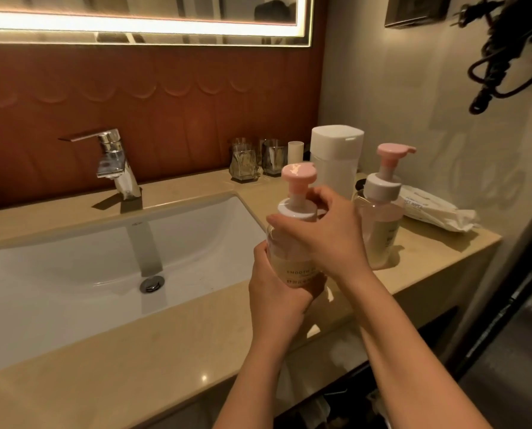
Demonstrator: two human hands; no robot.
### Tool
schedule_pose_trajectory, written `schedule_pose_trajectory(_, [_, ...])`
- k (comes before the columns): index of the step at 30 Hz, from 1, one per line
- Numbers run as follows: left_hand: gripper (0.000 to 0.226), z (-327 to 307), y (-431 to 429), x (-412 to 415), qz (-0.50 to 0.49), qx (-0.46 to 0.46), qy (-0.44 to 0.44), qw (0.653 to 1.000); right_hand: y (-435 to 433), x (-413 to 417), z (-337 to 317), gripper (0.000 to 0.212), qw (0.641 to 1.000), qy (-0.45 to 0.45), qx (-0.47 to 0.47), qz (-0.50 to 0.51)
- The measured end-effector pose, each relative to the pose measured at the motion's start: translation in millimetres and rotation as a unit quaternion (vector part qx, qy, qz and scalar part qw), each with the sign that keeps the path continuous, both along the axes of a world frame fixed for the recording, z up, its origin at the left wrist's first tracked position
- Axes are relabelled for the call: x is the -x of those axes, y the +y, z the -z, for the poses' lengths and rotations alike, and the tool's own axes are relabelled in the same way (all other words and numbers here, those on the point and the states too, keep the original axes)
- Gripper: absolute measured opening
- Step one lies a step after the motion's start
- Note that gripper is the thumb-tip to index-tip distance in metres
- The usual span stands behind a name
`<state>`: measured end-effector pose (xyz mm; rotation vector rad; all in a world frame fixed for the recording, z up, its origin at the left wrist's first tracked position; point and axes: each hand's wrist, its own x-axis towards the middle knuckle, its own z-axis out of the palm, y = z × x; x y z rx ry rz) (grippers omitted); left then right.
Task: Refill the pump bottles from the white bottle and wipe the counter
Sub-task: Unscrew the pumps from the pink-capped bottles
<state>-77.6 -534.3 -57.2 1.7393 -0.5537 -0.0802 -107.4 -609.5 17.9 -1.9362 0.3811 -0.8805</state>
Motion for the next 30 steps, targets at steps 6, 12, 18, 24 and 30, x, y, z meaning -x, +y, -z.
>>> schedule_pose_trajectory(6, [0.076,1,1,-1,0.0,0.018,0.0,1.0,-2,6,4,0.045,0.991,0.004,-0.047,-0.123])
schedule_pose_trajectory(12, [0.075,-1,-2,1,-0.001,0.033,0.016,0.999,1,3,-5,0.069,0.999,0.019,0.025,-0.006])
schedule_pose_trajectory(18, [0.065,-2,1,2,0.003,0.022,-0.002,1.0,13,-9,3,0.053,0.992,-0.024,0.064,0.11])
schedule_pose_trajectory(24, [0.075,2,0,0,-0.004,0.01,0.001,1.0,-5,1,2,0.041,0.998,-0.004,-0.029,-0.058])
schedule_pose_trajectory(30, [0.075,1,-1,0,-0.006,0.017,0.011,1.0,-10,3,-2,0.055,0.994,0.045,0.001,-0.103])
